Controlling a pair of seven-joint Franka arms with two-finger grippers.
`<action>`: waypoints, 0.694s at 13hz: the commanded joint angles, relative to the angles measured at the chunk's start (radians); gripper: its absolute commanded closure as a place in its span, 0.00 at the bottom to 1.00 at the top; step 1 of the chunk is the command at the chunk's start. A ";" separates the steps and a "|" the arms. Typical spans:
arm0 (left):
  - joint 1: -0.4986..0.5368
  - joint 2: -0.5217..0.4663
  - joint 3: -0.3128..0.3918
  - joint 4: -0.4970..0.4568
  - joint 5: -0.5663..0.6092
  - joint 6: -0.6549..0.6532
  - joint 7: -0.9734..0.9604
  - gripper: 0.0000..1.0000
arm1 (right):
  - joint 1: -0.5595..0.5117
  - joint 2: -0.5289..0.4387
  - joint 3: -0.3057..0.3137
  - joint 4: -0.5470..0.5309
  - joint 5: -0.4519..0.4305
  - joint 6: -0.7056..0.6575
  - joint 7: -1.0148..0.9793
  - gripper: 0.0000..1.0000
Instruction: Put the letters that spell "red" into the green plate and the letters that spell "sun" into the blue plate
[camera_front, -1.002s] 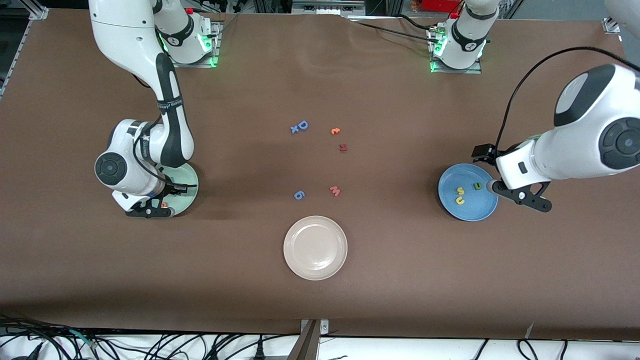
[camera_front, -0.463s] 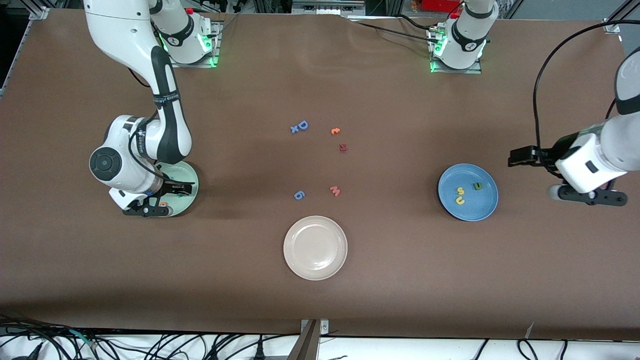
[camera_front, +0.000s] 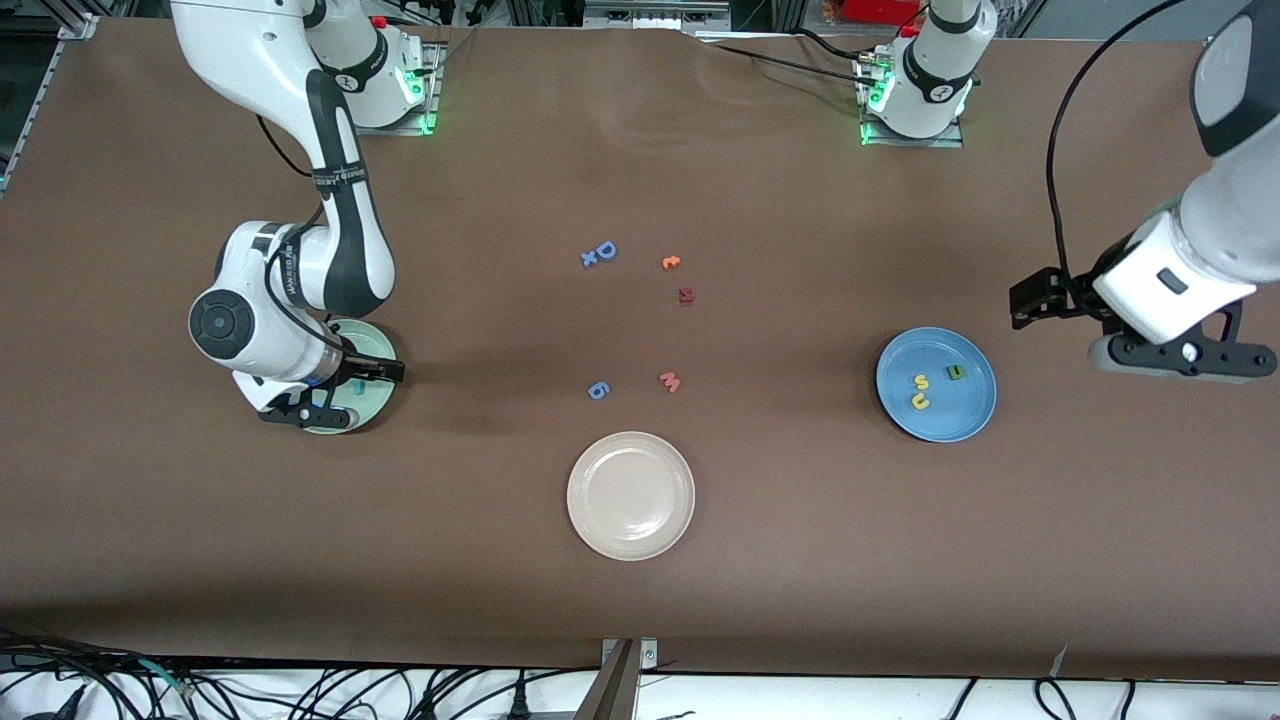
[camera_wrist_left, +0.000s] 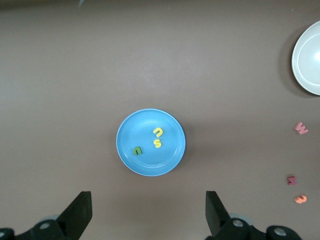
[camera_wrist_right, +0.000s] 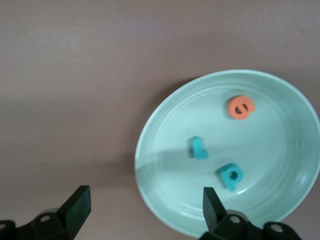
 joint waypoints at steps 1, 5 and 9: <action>-0.020 -0.196 0.050 -0.279 -0.052 0.149 0.015 0.00 | -0.006 -0.023 0.002 0.068 0.000 -0.125 0.065 0.01; -0.028 -0.292 0.061 -0.414 -0.053 0.213 0.008 0.00 | 0.028 -0.021 -0.007 0.161 -0.003 -0.273 0.169 0.01; -0.032 -0.284 0.109 -0.403 -0.152 0.153 0.009 0.00 | 0.020 -0.049 0.010 0.192 -0.043 -0.345 0.207 0.01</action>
